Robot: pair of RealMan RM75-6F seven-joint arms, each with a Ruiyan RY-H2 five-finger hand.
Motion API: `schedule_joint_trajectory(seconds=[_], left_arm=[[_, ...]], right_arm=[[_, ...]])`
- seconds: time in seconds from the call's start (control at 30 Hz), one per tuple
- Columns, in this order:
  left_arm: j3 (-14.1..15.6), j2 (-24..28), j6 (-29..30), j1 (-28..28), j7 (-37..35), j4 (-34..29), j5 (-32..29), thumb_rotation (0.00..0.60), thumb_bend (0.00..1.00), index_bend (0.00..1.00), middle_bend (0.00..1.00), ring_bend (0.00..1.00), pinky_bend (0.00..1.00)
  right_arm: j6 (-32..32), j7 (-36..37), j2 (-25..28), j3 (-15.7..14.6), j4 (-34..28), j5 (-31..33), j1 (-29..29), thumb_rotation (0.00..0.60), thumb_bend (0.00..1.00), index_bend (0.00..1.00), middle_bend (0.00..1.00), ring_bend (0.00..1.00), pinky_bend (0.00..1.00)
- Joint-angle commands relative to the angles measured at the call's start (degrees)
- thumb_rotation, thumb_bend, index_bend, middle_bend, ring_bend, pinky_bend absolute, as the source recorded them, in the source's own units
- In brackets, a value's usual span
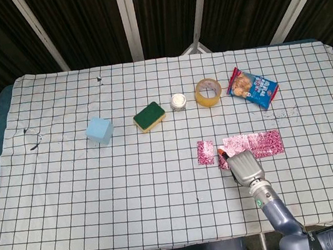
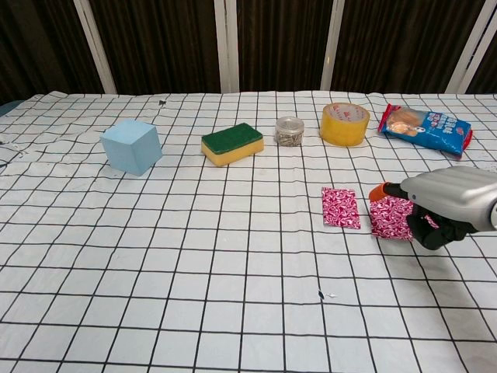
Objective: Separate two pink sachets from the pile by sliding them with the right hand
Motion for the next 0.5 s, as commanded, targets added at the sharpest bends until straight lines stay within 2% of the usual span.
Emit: schedule_joint_trajectory(seconds=[0.03, 0.5], left_arm=[[0.0, 0.0, 0.1, 0.1, -0.1, 0.0, -0.1, 0.6, 0.32, 0.16, 0.0, 0.0, 0.1], [0.0, 0.0, 0.3, 0.1, 0.2, -0.1, 0.0, 0.6, 0.32, 0.16, 0.0, 0.0, 0.1]], right_arm=[[0.0, -0.2, 0.1, 0.0, 0.3, 0.6, -0.1, 0.6, 0.79, 0.15, 0.8, 0.73, 0.5], [-2.0, 0.4, -0.5, -0.7, 3.1, 1.8, -0.8, 0.6, 0.79, 0.16, 0.8, 0.73, 0.5]])
